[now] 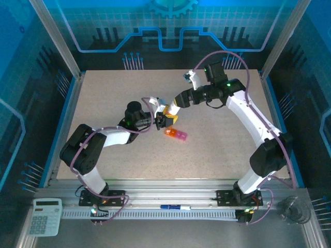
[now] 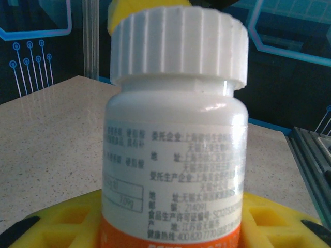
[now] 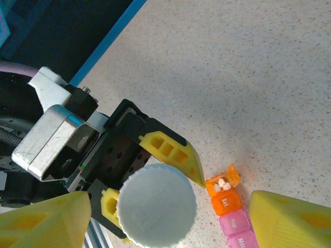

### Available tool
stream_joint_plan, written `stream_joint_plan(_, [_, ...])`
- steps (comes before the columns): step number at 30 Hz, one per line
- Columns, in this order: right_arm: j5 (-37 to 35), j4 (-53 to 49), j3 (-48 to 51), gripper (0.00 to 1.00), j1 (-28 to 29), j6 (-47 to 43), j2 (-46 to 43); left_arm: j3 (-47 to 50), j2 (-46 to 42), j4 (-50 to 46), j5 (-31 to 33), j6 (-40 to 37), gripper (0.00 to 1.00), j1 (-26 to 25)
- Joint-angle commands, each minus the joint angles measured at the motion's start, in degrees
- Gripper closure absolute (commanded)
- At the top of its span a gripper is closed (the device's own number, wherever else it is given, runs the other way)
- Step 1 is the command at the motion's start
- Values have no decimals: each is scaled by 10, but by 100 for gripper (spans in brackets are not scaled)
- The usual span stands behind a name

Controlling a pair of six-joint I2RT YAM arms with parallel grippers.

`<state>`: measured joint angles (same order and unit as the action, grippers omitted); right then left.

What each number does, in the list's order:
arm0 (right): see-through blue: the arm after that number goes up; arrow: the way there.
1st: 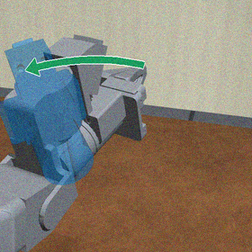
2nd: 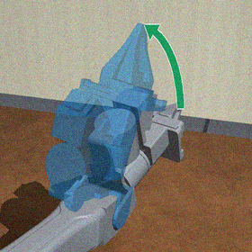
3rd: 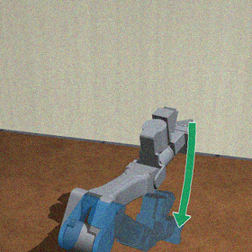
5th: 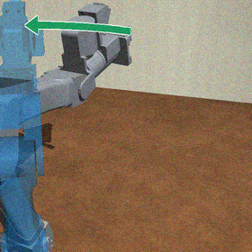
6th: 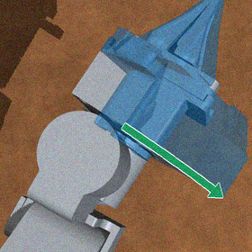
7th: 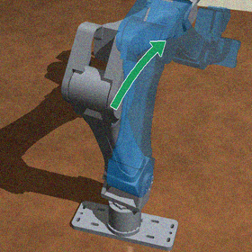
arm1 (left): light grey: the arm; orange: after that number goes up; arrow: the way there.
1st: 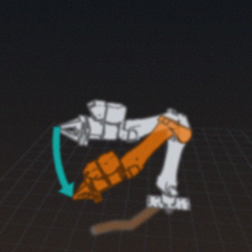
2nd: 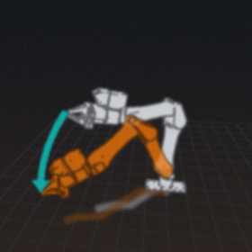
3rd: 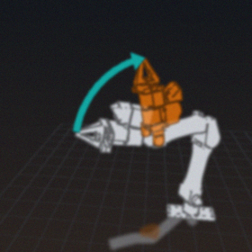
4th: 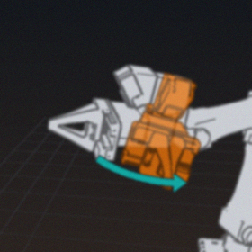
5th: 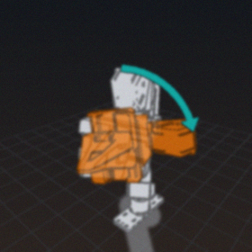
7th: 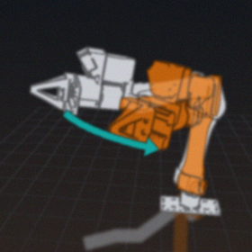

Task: Sort the pills into containers

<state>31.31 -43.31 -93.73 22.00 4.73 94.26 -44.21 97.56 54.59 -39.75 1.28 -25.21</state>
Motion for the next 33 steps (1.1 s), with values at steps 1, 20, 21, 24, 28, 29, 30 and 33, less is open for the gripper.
stream_joint_plan(1, [-4,-36,-31,20,14,-24,17,-17,4,4,-23,6,100,4])
stream_joint_plan(20, [-6,-51,-27,55,28,-25,32,-19,4,8,-23,10,100,4])
stream_joint_plan(21, [-10,-50,-25,55,30,-21,33,-19,4,8,-23,10,100,4])
stream_joint_plan(24, [-20,-33,-9,60,32,7,28,-19,4,8,-23,10,100,5])
stream_joint_plan(28, [-49,10,30,63,40,85,12,-20,4,8,-21,10,100,5])
stream_joint_plan(29, [-66,19,40,63,46,114,7,-20,4,8,-21,10,100,4])
stream_joint_plan(30, [-92,27,51,62,52,149,2,-19,4,7,-20,10,100,5])
stream_joint_plan(33, [-183,68,105,62,80,265,-28,-19,4,6,-18,8,100,5])
